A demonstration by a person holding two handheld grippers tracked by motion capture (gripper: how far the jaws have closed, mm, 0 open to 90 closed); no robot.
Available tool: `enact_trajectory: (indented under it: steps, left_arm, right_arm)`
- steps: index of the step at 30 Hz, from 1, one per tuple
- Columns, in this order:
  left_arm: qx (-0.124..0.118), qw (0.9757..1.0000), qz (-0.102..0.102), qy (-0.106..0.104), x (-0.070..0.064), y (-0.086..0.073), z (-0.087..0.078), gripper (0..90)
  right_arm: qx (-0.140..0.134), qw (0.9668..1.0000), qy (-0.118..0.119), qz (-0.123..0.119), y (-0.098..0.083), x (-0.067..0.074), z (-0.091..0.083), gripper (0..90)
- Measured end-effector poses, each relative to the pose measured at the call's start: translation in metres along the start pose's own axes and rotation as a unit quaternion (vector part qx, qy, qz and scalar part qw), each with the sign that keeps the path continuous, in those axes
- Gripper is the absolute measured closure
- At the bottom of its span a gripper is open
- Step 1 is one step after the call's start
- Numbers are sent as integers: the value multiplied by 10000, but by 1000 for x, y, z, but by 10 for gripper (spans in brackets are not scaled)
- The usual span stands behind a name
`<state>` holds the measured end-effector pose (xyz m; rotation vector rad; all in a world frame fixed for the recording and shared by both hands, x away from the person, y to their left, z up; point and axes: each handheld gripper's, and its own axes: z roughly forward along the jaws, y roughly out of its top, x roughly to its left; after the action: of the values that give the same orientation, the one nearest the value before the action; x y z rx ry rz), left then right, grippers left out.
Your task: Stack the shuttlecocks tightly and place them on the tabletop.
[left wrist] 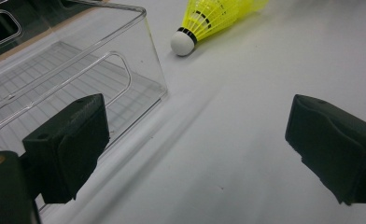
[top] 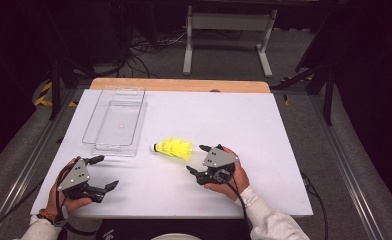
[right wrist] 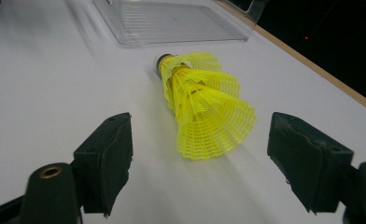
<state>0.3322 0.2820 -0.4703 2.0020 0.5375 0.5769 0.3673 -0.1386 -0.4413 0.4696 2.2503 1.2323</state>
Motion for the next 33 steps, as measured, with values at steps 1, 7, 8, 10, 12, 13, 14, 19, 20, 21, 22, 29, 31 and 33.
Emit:
enact_trajectory:
  steps: [1, 7, 8, 10, 12, 13, 14, 19, 20, 21, 22, 29, 31, 33]
  left_arm:
    - [4, 10000, 3, -4, 0, 0, 0, 71]
    - [-11, 10000, 9, -4, 0, 0, 0, 70]
    - [-17, 10000, 3, -8, 0, 0, 0, 70]
    - [-16, 10000, 11, -23, 0, 0, 0, 69]
    - [-13, 10000, 7, -40, 0, 0, 0, 69]
    - [-16, 10000, 5, -43, -1, 1, 0, 69]
    - [-22, 10000, 6, -48, -1, 1, 0, 69]
    - [-53, 10000, -20, -56, -1, 1, -1, 68]
    - [-49, 10000, -23, -49, -1, 1, -1, 67]
    - [-49, 10000, -23, -49, -1, 1, -1, 67]
    - [-47, 10000, -18, -48, -1, 1, -1, 66]
    - [-126, 9999, -57, -53, 1, 3, 1, 57]
    - [-104, 9999, -25, -113, 2, 5, 5, 57]
    - [-75, 9999, 18, -149, 2, 5, 8, 56]
  right_arm:
    - [6, 10000, -5, -20, -1, 1, 0, 225]
    - [41, 10000, -14, -71, -7, 9, -5, 202]
    - [44, 10000, -20, -84, -8, 9, -6, 199]
    - [54, 10000, -10, -57, -9, 11, -8, 198]
    - [75, 10000, -19, -3, -11, 11, -9, 193]
    - [68, 10000, 3, 11, -12, 11, -10, 192]
    - [74, 10000, 2, 24, -12, 12, -11, 192]
    - [106, 9999, -31, 73, -17, 13, -13, 182]
    - [120, 9999, -37, 86, -19, 12, -12, 174]
    - [126, 9999, -18, 101, -20, 12, -11, 172]
    - [136, 9998, 1, 125, -21, 11, -10, 167]
    - [238, 9997, 28, 100, -25, 12, -5, 161]
    - [300, 9995, 54, 101, -28, 13, -5, 162]
    - [324, 9994, 50, 74, -30, 13, -5, 162]
